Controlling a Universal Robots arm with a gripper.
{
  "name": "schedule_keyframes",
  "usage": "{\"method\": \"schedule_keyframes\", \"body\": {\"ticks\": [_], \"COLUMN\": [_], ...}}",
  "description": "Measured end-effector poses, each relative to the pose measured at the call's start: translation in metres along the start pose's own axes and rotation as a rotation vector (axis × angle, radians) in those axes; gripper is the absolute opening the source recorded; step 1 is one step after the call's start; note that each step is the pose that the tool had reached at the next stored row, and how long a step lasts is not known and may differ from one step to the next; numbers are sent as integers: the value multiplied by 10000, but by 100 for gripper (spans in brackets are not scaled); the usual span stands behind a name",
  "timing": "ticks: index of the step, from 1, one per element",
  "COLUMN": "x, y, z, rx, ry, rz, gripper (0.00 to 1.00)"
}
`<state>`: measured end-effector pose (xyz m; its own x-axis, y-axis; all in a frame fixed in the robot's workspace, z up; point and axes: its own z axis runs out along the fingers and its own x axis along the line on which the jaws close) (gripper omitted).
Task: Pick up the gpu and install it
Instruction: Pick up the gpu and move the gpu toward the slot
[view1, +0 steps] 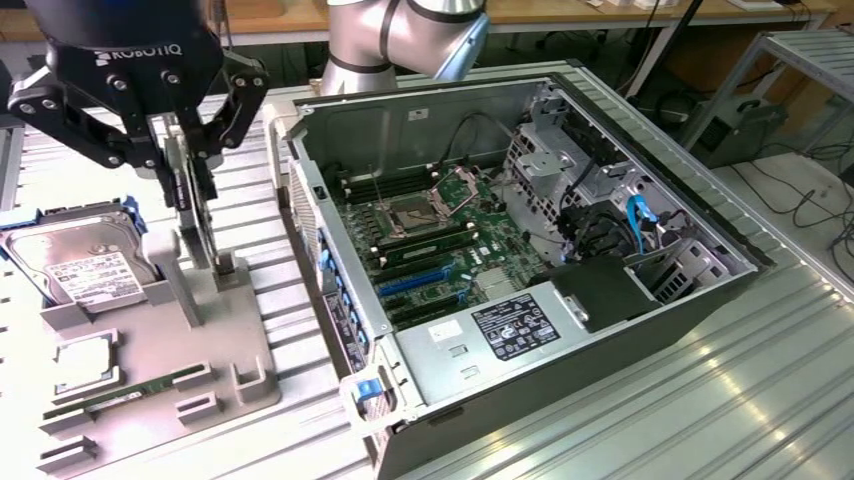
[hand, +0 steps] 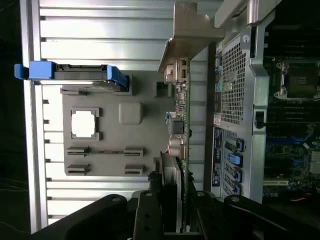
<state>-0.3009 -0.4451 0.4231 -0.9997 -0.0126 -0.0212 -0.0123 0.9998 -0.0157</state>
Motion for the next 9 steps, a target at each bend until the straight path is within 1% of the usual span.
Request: {"method": "schedule_keyframes", "body": {"ticks": [1, 2, 7, 9], "x": [-3, -33, -418, -459], "y": [0, 0, -5, -5], "z": [-1, -1, 8, 9], "rx": [0, -1, -1, -1], "ry": [3, 3, 3, 3], "rz": [1, 0, 1, 1], "gripper": [27, 27, 27, 27]}}
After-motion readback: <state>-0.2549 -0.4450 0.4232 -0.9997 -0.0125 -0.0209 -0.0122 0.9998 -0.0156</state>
